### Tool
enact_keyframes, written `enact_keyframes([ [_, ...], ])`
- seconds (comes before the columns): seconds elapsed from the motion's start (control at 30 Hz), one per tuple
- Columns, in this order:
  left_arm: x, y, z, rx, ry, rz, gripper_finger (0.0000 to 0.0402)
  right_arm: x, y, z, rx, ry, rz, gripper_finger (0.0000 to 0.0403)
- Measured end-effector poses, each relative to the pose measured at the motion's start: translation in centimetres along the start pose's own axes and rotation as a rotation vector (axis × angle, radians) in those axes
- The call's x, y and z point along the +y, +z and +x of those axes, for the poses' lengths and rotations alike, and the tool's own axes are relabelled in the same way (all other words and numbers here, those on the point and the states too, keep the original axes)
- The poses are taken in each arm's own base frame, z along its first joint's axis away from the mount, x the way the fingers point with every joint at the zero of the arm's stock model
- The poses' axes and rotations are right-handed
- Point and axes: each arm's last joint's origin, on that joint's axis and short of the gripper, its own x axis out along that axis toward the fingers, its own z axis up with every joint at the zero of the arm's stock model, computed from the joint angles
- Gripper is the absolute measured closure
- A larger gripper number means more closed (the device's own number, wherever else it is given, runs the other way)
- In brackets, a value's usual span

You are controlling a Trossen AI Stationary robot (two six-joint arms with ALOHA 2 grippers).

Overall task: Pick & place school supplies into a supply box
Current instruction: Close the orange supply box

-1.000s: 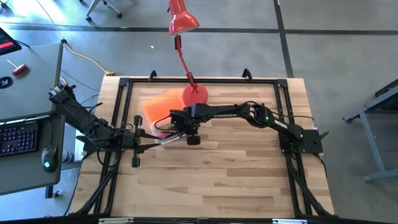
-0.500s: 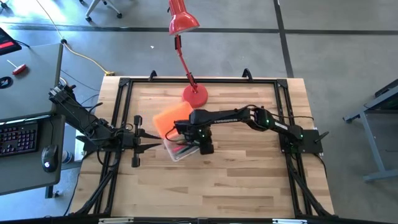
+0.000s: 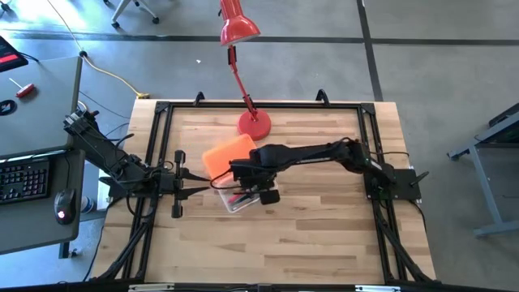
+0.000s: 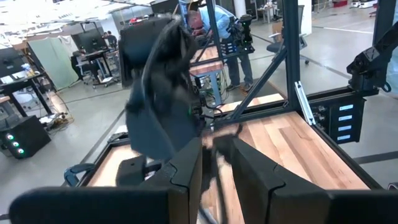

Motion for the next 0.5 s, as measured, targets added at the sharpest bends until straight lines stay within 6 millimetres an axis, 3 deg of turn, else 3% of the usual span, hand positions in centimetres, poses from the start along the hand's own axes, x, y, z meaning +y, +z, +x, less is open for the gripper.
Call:
enact_keyframes([
  [0.13, 0.0, 0.0, 0.0, 0.000, 0.000, 0.000, 0.0284, 0.9, 0.1, -1.1, -0.053, 0.089, -0.062, 0.0330],
  [0.5, 0.0, 0.0, 0.0, 0.003, -0.001, 0.003, 0.0284, 2.0, -0.7, -0.7, -0.032, 0.103, -0.067, 0.0330],
])
